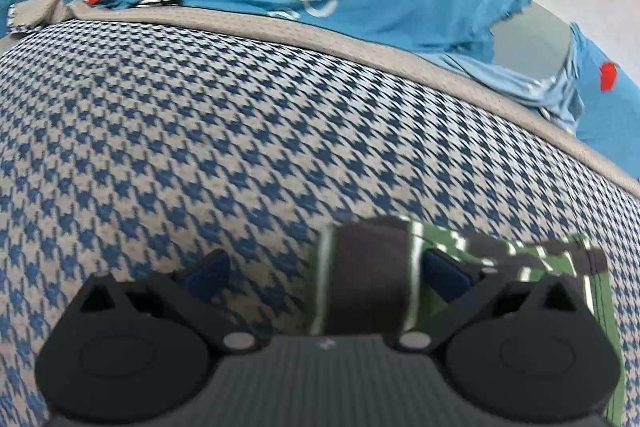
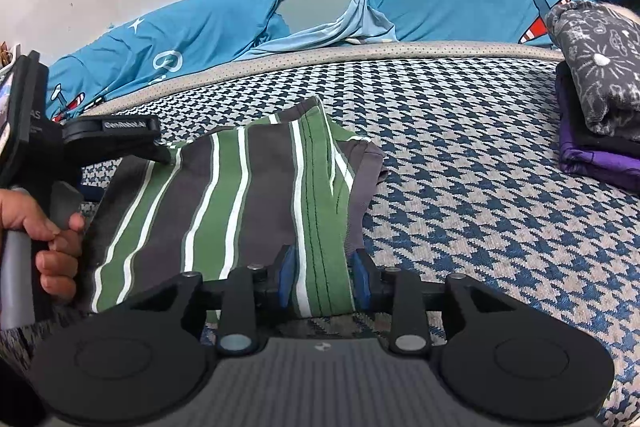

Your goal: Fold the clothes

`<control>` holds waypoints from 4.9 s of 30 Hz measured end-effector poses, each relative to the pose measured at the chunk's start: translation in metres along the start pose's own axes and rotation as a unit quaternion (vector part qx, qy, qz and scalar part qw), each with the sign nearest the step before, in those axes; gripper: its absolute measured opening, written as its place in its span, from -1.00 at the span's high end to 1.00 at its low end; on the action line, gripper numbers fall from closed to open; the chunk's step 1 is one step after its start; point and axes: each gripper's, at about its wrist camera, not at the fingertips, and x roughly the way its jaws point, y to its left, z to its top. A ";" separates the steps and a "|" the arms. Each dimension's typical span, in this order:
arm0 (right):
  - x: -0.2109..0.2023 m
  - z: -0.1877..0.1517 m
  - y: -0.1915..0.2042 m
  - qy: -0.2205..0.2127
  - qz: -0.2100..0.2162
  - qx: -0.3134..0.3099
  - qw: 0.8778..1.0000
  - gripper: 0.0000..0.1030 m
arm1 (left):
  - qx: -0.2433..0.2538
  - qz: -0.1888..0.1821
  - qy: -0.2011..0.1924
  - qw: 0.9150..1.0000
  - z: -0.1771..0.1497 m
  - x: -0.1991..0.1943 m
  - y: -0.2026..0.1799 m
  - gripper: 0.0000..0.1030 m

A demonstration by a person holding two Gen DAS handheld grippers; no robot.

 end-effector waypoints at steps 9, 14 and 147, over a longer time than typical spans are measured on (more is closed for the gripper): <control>-0.003 0.000 0.002 -0.008 -0.003 0.001 1.000 0.39 | 0.013 0.001 -0.009 1.000 0.000 -0.025 0.006 -1.00; -0.006 0.000 0.004 -0.012 -0.002 -0.005 1.000 0.38 | 0.049 -0.004 -0.013 0.999 -0.008 -0.040 -0.001 -1.00; 0.062 0.056 -0.015 0.002 0.112 -0.051 0.992 0.70 | 0.183 -0.119 -0.039 0.975 -0.043 -0.047 -0.041 0.56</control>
